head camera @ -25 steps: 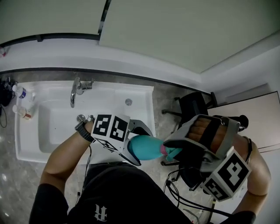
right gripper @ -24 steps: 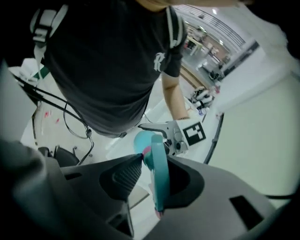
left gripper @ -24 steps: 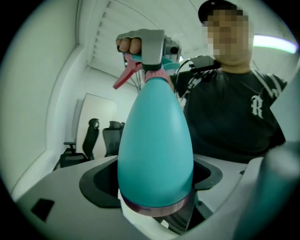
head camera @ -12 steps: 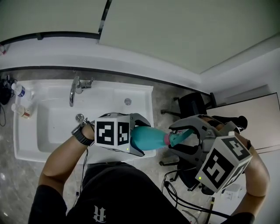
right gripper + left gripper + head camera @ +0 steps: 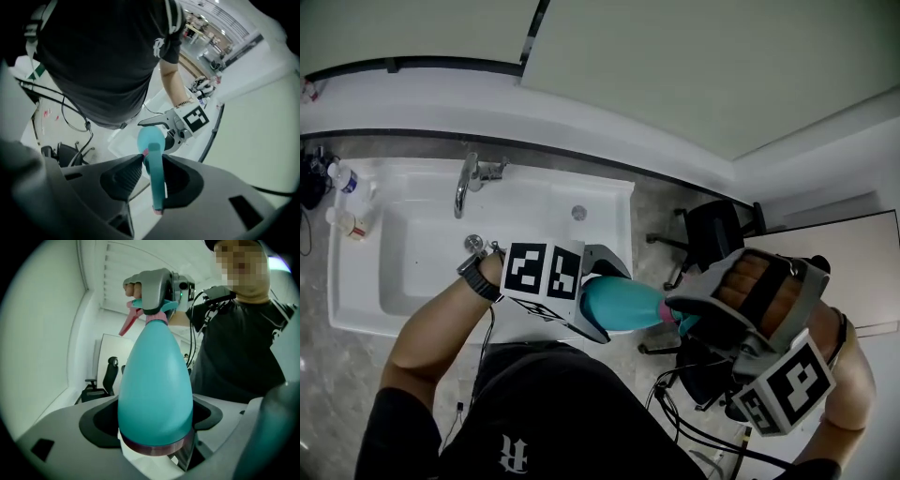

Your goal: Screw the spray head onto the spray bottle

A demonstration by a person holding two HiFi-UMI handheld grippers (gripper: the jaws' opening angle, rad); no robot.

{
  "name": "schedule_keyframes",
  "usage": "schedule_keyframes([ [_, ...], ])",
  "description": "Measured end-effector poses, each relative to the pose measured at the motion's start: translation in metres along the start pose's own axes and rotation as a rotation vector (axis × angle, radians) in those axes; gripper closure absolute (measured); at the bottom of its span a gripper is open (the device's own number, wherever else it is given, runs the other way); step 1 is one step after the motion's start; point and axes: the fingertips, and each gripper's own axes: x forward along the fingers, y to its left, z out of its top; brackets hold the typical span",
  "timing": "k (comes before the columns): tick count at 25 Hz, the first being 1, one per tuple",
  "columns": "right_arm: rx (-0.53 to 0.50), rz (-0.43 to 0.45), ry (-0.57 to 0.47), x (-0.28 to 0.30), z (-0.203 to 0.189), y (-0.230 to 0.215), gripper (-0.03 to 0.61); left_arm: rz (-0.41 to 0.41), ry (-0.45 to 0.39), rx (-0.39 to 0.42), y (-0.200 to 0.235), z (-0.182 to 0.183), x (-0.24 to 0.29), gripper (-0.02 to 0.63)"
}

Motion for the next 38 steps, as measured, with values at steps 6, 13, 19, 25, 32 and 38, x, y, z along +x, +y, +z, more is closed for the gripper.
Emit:
schedule_keyframes([
  [6, -0.09, -0.064, 0.047, -0.004, -0.002, -0.006, 0.448, -0.106, -0.086, -0.034, -0.006, 0.004, -0.007, 0.195],
  [13, 0.102, 0.008, 0.038, 0.001, -0.01, -0.006, 0.446, 0.018, 0.022, 0.002, 0.006, 0.0, -0.005, 0.195],
  [19, 0.196, 0.072, 0.125, 0.006, -0.023, -0.007, 0.448, 0.112, 0.071, -0.04, 0.021, 0.0, -0.008, 0.195],
  [25, 0.518, 0.188, 0.219, 0.016, -0.041, -0.003, 0.448, 0.256, 0.15, -0.08, 0.038, -0.005, -0.008, 0.195],
  [32, 1.006, 0.352, 0.073, 0.031, -0.054, 0.004, 0.446, 0.381, 0.207, -0.087, 0.05, -0.017, -0.005, 0.195],
  [38, 1.323, 0.467, -0.089, 0.038, -0.055, 0.003, 0.446, 0.455, 0.247, -0.058, 0.055, -0.019, -0.004, 0.195],
])
